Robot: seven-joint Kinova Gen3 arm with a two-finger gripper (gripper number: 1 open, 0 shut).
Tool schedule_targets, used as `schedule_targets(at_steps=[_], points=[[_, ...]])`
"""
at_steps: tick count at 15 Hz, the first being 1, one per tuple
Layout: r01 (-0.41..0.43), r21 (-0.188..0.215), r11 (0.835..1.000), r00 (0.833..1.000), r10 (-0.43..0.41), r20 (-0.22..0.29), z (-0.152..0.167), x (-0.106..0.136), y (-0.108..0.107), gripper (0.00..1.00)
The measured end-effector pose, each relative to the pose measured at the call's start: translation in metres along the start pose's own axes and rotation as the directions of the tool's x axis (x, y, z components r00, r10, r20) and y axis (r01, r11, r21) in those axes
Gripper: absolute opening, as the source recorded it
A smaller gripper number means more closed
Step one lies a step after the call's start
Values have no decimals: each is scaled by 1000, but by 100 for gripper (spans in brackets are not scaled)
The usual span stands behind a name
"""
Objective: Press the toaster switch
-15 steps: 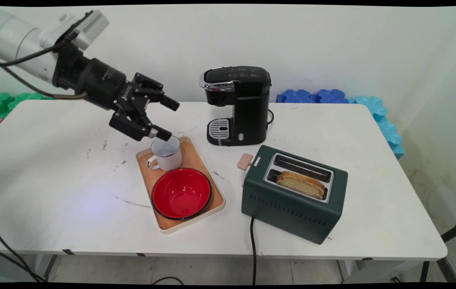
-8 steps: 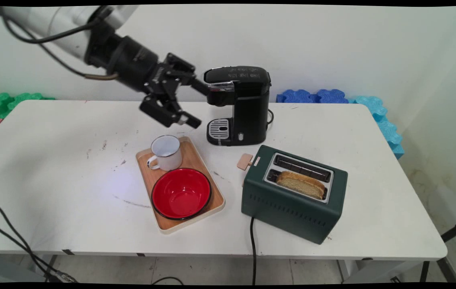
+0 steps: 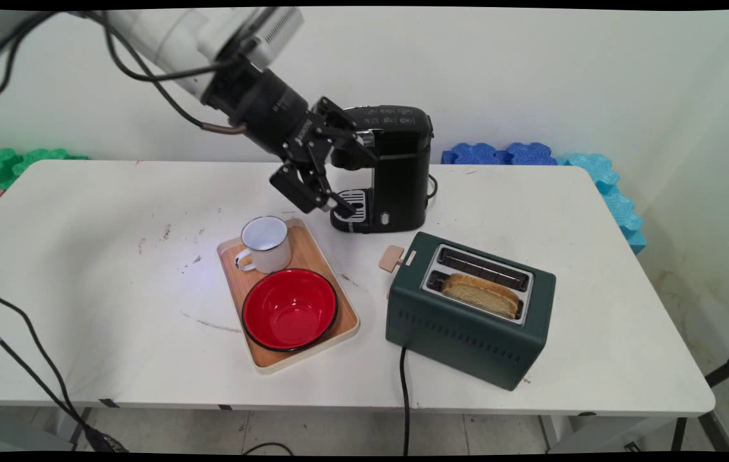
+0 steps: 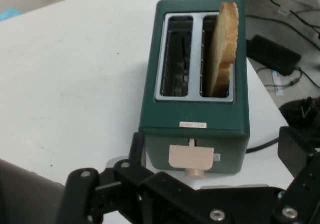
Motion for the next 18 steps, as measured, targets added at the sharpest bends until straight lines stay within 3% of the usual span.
schedule_targets(at_steps=[2, 3, 9, 18], points=[[-16, -24, 1000, 1000, 17, 22, 11, -2, -8, 100], [-23, -33, 999, 999, 24, 32, 17, -4, -13, 0], [-27, -80, 996, 997, 32, 69, 44, -13, -30, 0], [-18, -151, 988, 993, 35, 111, 72, -27, -34, 0]])
